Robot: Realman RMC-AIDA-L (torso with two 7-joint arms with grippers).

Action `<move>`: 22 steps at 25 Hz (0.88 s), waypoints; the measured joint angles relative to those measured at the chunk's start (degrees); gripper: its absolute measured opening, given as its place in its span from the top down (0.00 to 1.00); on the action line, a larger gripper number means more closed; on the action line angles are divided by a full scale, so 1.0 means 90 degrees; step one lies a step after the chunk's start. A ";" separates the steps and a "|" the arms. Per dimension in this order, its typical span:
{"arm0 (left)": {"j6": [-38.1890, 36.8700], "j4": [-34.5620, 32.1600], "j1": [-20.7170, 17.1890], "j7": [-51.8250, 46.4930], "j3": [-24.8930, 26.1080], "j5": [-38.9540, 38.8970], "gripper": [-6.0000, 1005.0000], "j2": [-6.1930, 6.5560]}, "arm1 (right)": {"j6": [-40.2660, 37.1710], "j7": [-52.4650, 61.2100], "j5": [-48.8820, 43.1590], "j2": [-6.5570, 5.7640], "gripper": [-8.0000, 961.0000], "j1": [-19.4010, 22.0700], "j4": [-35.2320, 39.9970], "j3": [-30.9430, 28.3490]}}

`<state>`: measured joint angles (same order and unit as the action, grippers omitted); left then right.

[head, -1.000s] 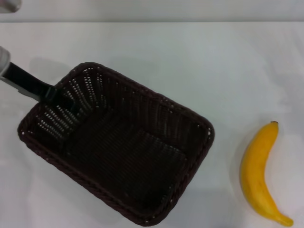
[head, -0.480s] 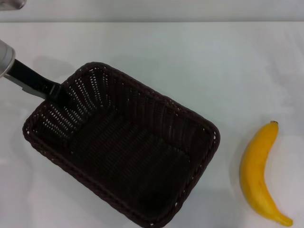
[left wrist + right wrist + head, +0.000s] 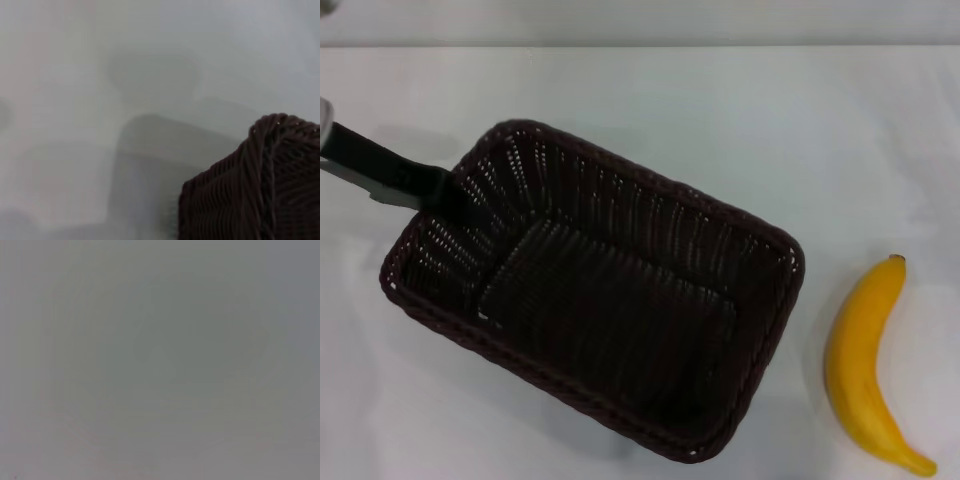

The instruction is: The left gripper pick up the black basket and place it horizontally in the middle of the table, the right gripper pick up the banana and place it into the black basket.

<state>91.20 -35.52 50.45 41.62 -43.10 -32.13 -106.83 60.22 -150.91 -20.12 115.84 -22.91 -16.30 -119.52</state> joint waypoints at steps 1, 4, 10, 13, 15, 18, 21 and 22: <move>0.0185 -0.0023 -0.0083 0.0000 0.0436 -0.0029 0.85 0.0030 | 0.0001 0.0000 0.0000 0.0000 0.11 0.0000 -0.0002 0.0000; 0.0365 -0.0034 -0.0214 -0.0003 0.1011 -0.0085 0.87 0.0072 | 0.0005 0.0000 0.0000 0.0000 0.11 -0.0002 -0.0005 0.0000; 0.0410 -0.0019 -0.0775 -0.0298 0.1784 -0.1052 0.87 0.0188 | 0.0009 0.0000 -0.0001 -0.0001 0.11 -0.0015 -0.0016 0.0000; 0.0215 0.0000 -0.1032 -0.0469 0.1794 -0.1405 0.86 0.0213 | 0.0009 0.0000 -0.0001 -0.0005 0.11 -0.0024 -0.0023 0.0000; 0.0051 0.0006 -0.1120 -0.0611 0.1773 -0.1417 0.86 0.0207 | 0.0009 0.0000 -0.0001 -0.0006 0.11 -0.0037 -0.0029 0.0000; -0.0245 0.0056 -0.1167 -0.0790 0.1753 -0.1362 0.87 0.0156 | 0.0009 0.0000 -0.0001 -0.0010 0.11 -0.0076 -0.0036 0.0000; -0.0539 0.0253 -0.1093 -0.0900 0.1741 -0.1219 0.86 0.0141 | 0.0002 -0.0001 -0.0001 -0.0017 0.11 -0.0105 -0.0036 0.0000; -0.0628 0.0302 -0.1043 -0.0960 0.1737 -0.1097 0.85 0.0135 | -0.0004 -0.0004 -0.0001 -0.0017 0.11 -0.0112 -0.0036 0.0000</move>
<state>85.56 -32.80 41.07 32.98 -27.47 -42.00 -105.62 60.18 -150.95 -20.13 115.68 -23.92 -16.62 -119.53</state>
